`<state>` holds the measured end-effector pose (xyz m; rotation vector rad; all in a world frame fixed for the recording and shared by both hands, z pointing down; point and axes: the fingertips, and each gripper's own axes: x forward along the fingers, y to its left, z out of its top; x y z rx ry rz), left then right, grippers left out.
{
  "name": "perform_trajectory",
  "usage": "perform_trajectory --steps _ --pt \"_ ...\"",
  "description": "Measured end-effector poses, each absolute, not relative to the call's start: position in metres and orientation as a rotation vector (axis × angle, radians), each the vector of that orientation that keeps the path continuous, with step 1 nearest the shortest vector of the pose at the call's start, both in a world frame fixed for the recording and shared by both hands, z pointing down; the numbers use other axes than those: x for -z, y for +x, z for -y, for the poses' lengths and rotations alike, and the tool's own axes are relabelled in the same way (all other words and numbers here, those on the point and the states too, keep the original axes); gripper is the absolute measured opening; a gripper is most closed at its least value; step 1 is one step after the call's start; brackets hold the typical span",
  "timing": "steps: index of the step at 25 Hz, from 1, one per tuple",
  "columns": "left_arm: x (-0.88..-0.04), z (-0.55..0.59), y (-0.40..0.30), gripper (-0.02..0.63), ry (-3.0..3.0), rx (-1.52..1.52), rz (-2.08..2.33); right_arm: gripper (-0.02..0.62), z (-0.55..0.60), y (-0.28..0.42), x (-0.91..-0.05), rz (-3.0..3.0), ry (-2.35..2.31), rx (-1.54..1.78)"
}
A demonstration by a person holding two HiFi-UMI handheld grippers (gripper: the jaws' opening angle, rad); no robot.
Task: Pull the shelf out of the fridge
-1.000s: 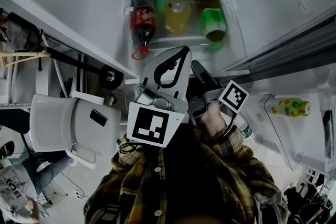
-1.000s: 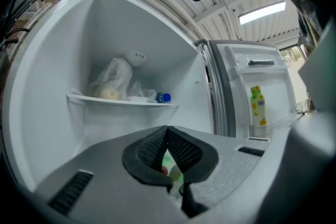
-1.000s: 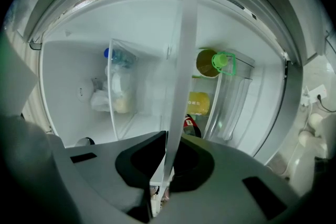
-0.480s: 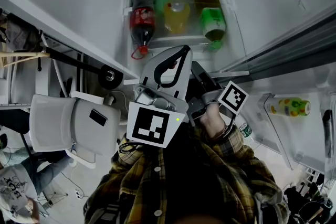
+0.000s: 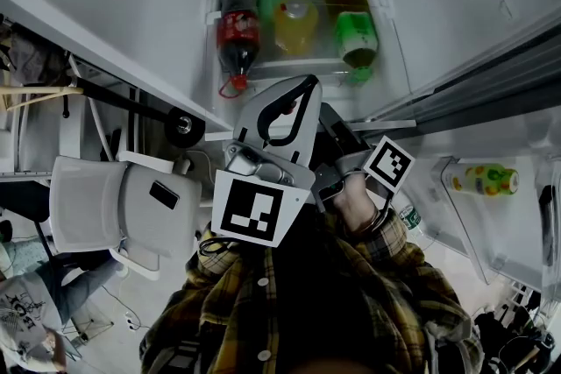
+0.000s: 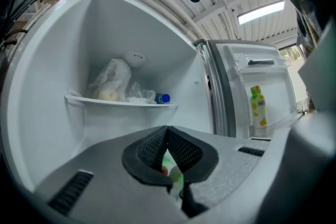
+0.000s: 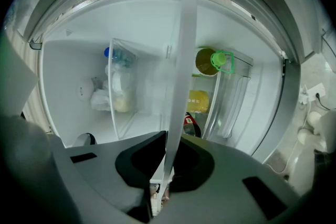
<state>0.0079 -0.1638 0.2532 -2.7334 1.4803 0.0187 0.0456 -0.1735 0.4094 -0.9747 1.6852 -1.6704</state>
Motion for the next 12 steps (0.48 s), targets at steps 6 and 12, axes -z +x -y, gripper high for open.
perform_trajectory --steps 6,12 --pt "-0.2538 0.1642 0.0081 0.003 -2.736 -0.020 -1.482 0.026 0.1728 0.0449 -0.4093 -1.682 -0.967 1.674" --pt "-0.2536 0.1648 0.0079 0.003 -2.735 -0.020 -1.482 0.026 0.1731 0.0446 -0.4096 -1.684 -0.963 1.675"
